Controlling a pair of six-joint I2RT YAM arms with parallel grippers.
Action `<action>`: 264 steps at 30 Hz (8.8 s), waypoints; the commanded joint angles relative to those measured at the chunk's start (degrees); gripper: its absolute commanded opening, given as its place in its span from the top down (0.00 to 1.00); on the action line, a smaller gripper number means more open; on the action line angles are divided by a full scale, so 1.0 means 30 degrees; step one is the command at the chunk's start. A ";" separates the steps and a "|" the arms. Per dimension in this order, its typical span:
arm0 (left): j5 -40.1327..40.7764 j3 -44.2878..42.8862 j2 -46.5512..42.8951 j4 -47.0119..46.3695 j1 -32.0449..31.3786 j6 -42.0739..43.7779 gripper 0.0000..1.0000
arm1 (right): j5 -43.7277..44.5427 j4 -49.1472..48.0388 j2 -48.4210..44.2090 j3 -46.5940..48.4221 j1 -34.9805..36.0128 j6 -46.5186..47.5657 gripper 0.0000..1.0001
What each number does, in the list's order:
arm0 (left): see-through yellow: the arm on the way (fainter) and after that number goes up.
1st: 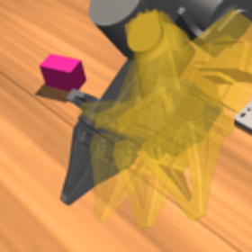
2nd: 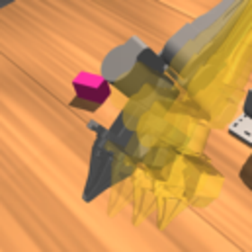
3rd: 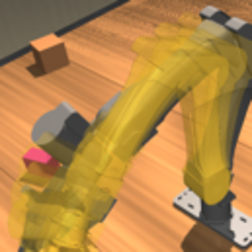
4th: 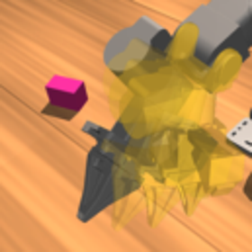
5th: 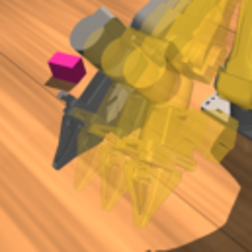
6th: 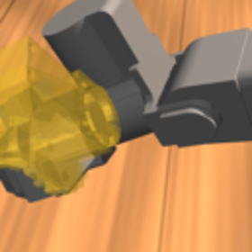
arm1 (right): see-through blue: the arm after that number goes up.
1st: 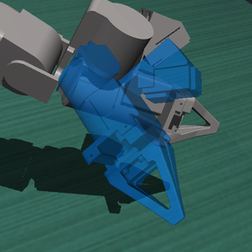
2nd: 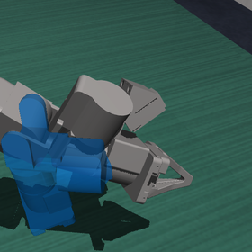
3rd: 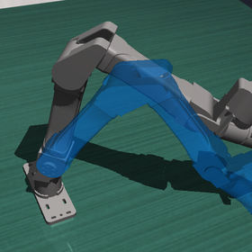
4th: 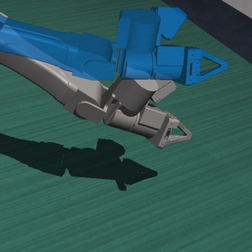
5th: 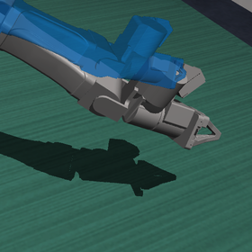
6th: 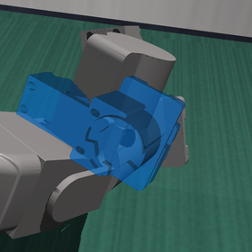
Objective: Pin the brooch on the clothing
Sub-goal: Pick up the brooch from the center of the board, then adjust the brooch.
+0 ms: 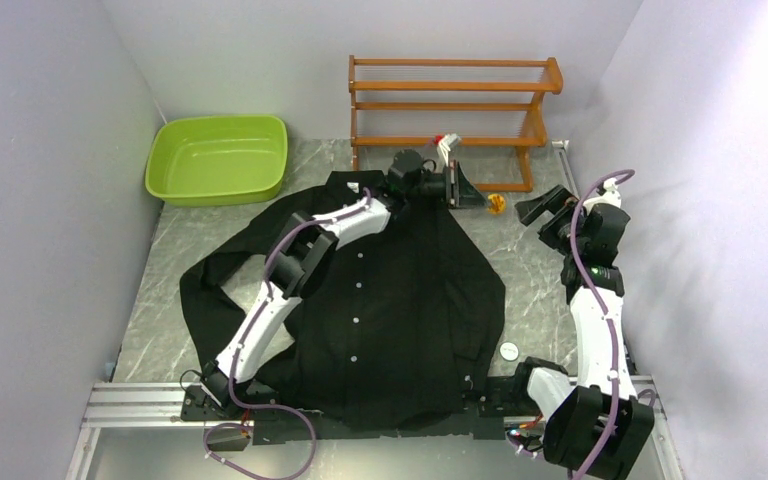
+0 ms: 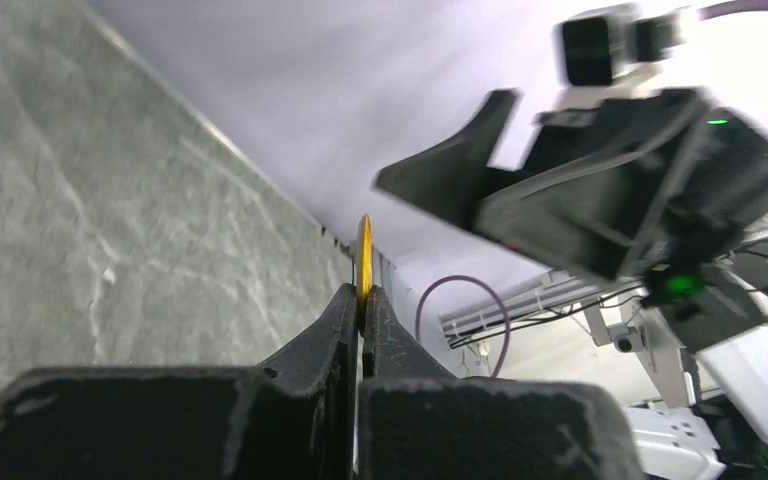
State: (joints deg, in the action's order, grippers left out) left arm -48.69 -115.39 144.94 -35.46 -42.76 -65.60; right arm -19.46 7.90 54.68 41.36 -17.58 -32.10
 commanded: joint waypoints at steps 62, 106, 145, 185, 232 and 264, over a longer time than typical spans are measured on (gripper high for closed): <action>0.0992 1.7726 -2.3204 1.4764 0.2654 1.5698 0.97 | -1.6938 -1.2050 0.6599 0.1434 1.3693 0.0190 0.89; 0.9169 1.9920 -3.0120 2.1482 0.4747 0.4741 0.10 | 0.7888 -1.5699 0.2902 -0.5204 2.6135 3.3460 1.00; 0.1859 2.4748 -2.5398 0.6603 0.4451 -0.1991 0.77 | 1.3424 -3.2070 0.9977 -0.7488 2.9915 4.0739 1.00; 1.3443 2.4538 -3.5030 1.6236 0.4089 1.1047 0.97 | 0.1499 -0.9303 0.1964 -0.1239 2.0728 1.1260 0.00; 0.1201 2.3612 -3.0215 1.1099 0.2302 1.4248 0.97 | -1.8174 -0.7699 0.6627 0.3147 1.6569 0.6840 0.33; 0.6297 2.6186 -3.3643 1.2004 0.2215 1.3256 0.34 | -1.5542 -0.8397 0.5501 0.2005 1.6306 0.6469 1.00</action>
State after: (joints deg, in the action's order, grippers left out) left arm -31.05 -39.42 46.44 5.06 -35.88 -25.06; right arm -66.98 -13.61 73.12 47.99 31.55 -12.58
